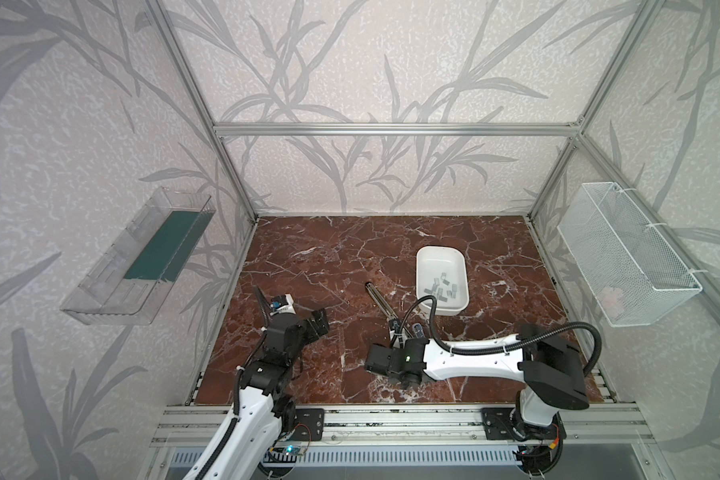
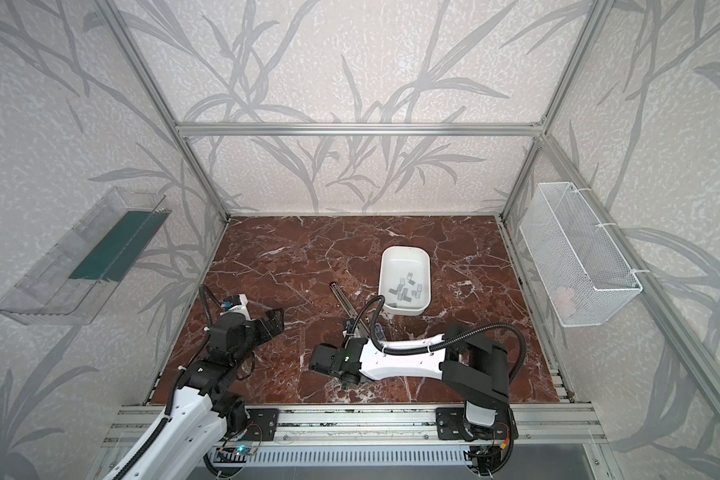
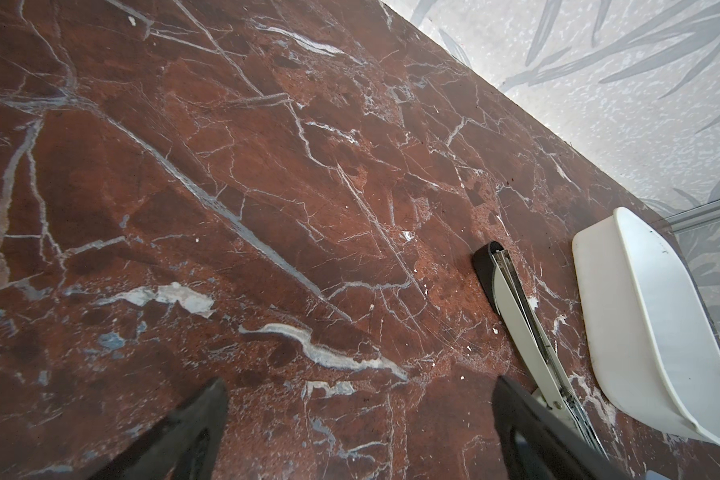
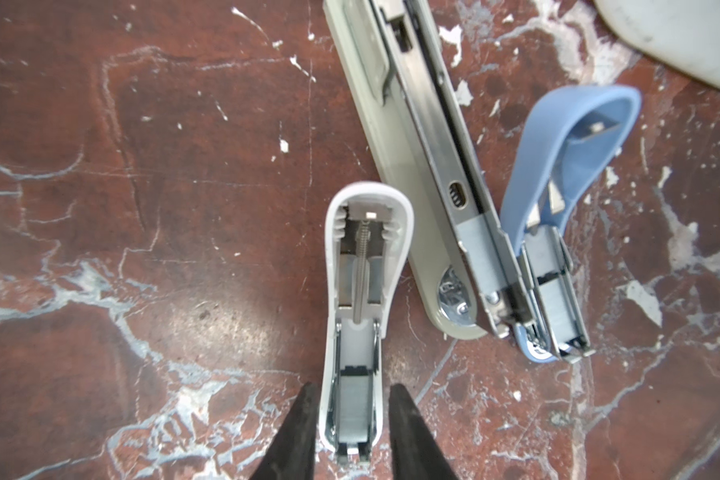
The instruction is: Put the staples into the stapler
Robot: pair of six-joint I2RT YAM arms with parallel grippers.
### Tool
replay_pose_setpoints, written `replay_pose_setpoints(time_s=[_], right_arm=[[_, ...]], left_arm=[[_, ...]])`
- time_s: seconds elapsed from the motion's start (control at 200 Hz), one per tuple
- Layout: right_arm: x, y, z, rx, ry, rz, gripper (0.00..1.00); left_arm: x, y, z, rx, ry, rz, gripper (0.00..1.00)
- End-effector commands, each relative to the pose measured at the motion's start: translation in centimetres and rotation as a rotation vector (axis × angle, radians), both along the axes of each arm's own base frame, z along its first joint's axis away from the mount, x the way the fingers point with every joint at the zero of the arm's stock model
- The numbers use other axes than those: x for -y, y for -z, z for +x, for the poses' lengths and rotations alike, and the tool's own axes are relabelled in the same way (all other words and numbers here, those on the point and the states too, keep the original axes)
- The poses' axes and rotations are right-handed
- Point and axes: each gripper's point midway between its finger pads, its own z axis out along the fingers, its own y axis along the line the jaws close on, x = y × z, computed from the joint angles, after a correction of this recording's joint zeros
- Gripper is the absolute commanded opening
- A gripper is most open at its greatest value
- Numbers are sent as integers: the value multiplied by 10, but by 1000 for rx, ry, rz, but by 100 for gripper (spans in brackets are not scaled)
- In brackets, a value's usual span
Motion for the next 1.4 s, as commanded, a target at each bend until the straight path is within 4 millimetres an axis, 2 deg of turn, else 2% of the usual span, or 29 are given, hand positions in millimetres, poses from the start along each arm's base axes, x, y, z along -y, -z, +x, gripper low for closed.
replay_pose_setpoints(time_s=[0.0,0.22,0.41,0.615,0.805,1.01,1.125,1.175,1.22,1.275,1.395], right_arm=[[1,-1,-2,27,-36,13,37],[2,10,-3,52,-96,-9,39],[0,14,-5,69,-160,-9,31],[-13,21,-11,81,-254,-41,22],[-34,27,-10,116,-391,-44,16],[-64,24,-8,180,-552,10,16],[-73,23,-8,189,-594,12,16],[-76,20,-8,193,-603,15,18],[-77,15,-8,201,-606,23,24],[-78,5,-6,216,-604,41,31],[-72,-20,0,254,-577,67,38]], left_arm=[[3,0,2,13,16,-12,99],[41,-8,6,63,179,-162,99],[52,-11,3,69,227,-221,97],[60,-5,-1,43,260,-251,97],[70,1,-2,2,295,-284,97],[85,8,-2,-45,342,-333,97],[91,9,2,-59,348,-341,96],[91,8,4,-59,343,-341,96],[90,6,7,-56,335,-334,96],[89,3,11,-50,325,-322,96],[86,-5,24,-42,305,-286,98]])
